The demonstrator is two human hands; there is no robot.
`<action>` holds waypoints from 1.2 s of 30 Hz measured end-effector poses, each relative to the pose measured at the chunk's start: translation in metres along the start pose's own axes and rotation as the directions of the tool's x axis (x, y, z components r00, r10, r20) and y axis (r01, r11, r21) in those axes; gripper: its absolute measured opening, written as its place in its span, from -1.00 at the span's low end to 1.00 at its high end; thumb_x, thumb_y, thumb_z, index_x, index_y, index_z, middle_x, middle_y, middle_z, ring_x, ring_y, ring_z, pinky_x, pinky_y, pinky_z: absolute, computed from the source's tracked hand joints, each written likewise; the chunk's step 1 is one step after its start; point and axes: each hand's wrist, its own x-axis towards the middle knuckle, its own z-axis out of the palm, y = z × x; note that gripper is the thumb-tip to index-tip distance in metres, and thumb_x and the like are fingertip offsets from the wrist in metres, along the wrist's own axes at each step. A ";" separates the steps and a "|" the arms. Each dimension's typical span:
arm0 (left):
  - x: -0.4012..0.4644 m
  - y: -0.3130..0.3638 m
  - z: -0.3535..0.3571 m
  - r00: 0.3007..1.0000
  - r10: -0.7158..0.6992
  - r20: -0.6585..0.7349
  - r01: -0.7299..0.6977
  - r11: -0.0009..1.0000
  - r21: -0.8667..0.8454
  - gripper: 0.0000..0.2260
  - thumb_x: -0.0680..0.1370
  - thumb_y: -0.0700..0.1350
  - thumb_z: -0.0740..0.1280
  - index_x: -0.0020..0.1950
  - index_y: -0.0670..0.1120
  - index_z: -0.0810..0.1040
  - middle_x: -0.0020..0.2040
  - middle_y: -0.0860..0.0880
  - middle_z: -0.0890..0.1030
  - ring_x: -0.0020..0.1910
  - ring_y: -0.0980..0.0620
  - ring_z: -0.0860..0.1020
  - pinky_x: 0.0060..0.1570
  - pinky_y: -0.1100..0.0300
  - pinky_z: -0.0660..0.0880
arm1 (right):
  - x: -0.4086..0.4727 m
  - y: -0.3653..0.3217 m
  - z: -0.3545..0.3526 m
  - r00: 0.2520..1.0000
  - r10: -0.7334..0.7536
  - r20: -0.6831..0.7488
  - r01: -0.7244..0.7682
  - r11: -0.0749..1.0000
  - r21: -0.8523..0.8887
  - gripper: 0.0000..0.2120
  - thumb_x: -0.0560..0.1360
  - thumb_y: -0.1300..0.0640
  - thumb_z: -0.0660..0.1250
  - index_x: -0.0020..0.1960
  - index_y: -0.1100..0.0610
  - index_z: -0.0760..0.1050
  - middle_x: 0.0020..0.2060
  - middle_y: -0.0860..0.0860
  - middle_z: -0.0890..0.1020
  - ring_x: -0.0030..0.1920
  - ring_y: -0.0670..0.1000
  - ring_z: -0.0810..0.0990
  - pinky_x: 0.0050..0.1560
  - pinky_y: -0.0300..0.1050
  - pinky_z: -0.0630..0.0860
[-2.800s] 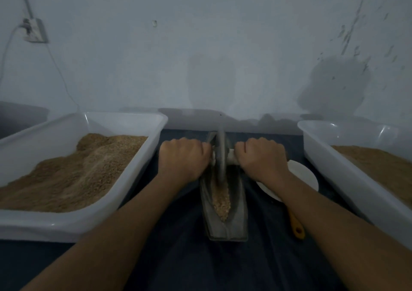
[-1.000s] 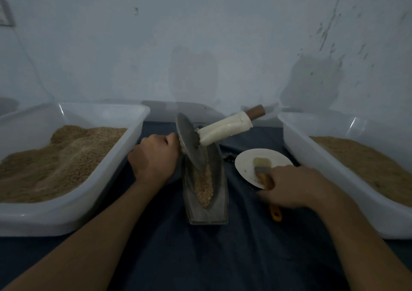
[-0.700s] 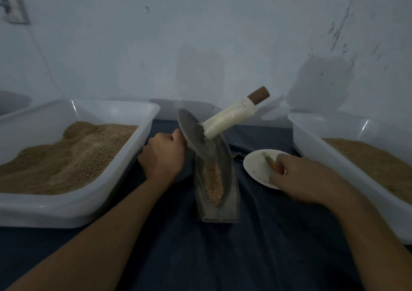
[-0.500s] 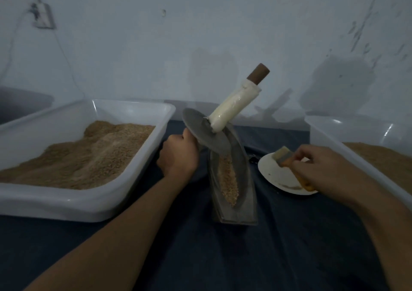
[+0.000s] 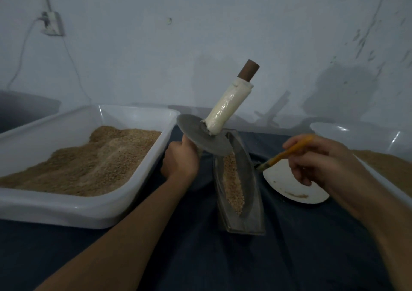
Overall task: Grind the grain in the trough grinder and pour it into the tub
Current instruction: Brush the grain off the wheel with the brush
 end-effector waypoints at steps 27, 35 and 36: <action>-0.007 0.012 -0.005 0.997 -0.050 0.063 0.052 0.998 -0.030 -0.58 0.65 0.14 0.06 -0.02 -0.08 0.60 -0.15 -0.11 0.61 -0.16 -0.13 0.59 -0.04 -0.06 0.57 | 0.041 0.053 0.060 0.963 -0.257 -0.081 0.219 0.922 -0.319 -0.82 0.68 0.02 0.25 0.03 -0.08 0.63 -0.05 -0.15 0.65 0.02 -0.14 0.61 -0.01 -0.31 0.48; -0.007 0.011 -0.006 0.995 -0.083 0.056 0.088 0.990 -0.111 -0.62 0.63 0.13 0.09 -0.13 -0.06 0.57 -0.09 -0.16 0.65 -0.07 -0.20 0.63 0.09 -0.17 0.56 | 0.034 0.036 0.058 0.924 -0.290 -0.250 0.251 0.952 -0.177 -0.58 0.69 -0.10 0.19 -0.22 -0.01 0.65 -0.60 -0.14 0.38 -0.54 -0.14 0.38 -0.48 -0.38 0.29; -0.008 0.011 -0.006 0.994 -0.093 0.048 0.099 0.988 -0.123 -0.59 0.59 0.19 0.07 -0.13 -0.04 0.58 -0.11 -0.13 0.65 -0.09 -0.18 0.63 0.06 -0.14 0.56 | 0.035 0.036 0.059 0.907 -0.319 -0.275 0.272 0.942 -0.195 -0.61 0.69 -0.08 0.20 -0.21 -0.02 0.65 -0.61 -0.14 0.36 -0.55 -0.14 0.36 -0.48 -0.39 0.27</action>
